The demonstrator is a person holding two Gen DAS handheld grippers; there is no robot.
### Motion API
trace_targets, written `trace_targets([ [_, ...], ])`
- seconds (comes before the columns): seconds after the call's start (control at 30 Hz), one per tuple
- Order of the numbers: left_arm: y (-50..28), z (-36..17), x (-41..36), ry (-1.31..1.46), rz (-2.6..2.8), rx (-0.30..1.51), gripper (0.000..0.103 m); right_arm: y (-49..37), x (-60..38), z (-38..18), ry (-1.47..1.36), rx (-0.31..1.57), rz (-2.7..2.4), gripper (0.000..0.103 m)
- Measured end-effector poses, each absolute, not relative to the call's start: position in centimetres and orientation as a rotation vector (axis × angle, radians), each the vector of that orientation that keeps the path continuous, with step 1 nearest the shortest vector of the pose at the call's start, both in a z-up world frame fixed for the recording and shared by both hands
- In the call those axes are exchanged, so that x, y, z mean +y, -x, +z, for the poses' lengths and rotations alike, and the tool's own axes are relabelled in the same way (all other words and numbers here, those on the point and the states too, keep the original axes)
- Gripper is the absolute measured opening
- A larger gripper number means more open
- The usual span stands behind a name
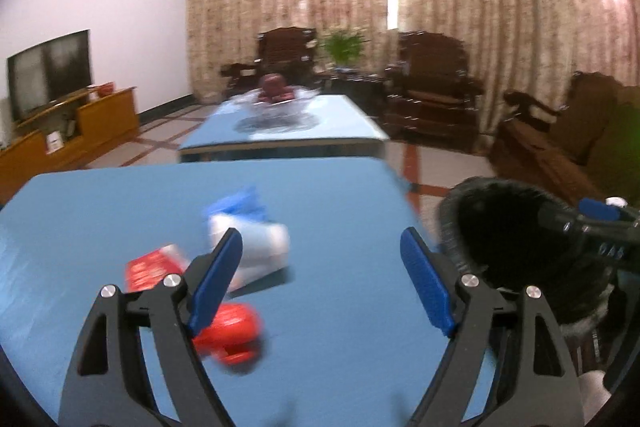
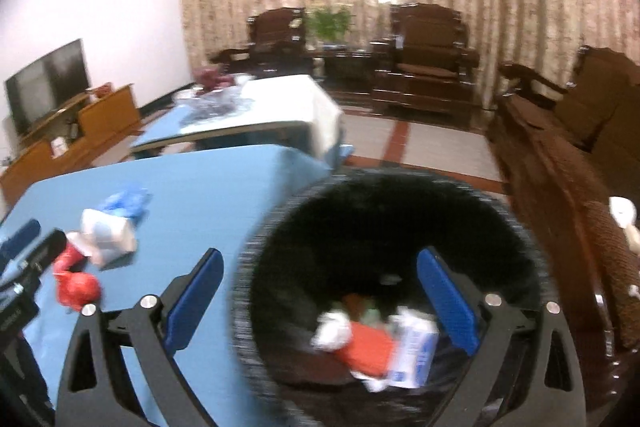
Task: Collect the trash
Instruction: 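Grasp the red plastic bag with the left gripper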
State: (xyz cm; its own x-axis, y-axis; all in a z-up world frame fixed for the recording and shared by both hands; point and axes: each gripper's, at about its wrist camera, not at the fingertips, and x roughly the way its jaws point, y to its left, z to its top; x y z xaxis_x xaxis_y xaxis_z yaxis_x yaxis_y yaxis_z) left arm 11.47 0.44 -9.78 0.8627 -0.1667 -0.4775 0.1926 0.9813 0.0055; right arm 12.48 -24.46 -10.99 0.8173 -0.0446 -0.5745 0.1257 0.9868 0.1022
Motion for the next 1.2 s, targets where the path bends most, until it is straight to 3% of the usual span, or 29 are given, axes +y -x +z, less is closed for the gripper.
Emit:
trace_targets([
  [0.4, -10.7, -12.2, 8.0, -0.008, -0.072, 0.581, 0.079, -15.3, -13.4, -12.5, -0.018, 0.596, 0.115, 0.094],
  [1.2, -15.4, -17.9, 8.1, 0.083, -0.055, 0.772, 0.08, -16.6, -12.7, -15.0, 0.033, 0.647, 0.11, 0.094],
])
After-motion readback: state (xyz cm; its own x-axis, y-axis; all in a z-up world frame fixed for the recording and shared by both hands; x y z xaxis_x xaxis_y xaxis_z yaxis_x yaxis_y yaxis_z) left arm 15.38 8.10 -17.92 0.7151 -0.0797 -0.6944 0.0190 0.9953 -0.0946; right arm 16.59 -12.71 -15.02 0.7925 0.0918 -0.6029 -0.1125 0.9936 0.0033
